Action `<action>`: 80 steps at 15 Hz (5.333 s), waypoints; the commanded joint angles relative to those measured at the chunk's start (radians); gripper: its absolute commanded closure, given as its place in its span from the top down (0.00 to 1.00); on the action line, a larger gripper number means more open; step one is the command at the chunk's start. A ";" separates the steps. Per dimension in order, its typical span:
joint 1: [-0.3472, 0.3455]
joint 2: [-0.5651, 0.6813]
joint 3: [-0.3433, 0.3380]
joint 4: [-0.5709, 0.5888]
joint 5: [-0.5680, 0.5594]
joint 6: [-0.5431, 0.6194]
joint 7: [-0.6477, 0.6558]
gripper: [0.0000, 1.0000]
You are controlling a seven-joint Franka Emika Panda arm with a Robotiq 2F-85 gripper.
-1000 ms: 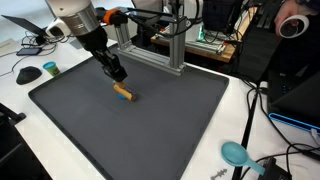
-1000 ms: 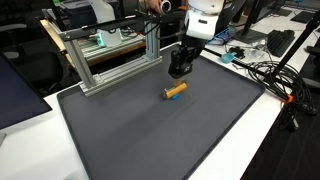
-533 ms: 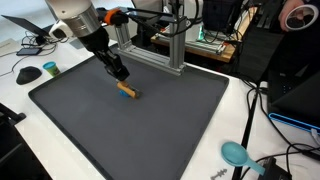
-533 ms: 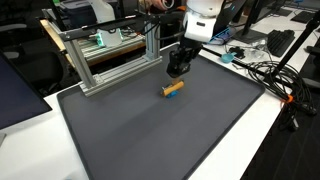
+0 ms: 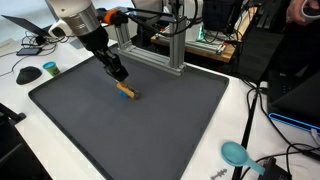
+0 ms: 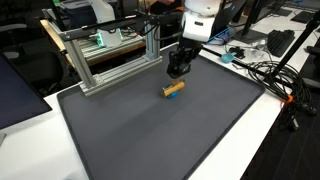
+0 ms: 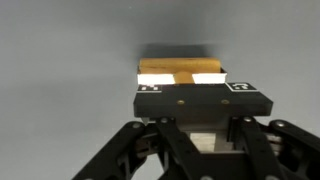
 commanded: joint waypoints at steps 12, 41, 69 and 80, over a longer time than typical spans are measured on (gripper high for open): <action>0.045 -0.097 -0.007 -0.192 -0.064 0.247 0.014 0.22; 0.024 -0.324 0.036 -0.445 -0.034 0.396 -0.111 0.22; 0.090 -0.179 -0.080 -0.345 -0.187 0.428 0.216 0.22; 0.140 -0.197 -0.049 -0.385 -0.259 0.425 0.189 0.22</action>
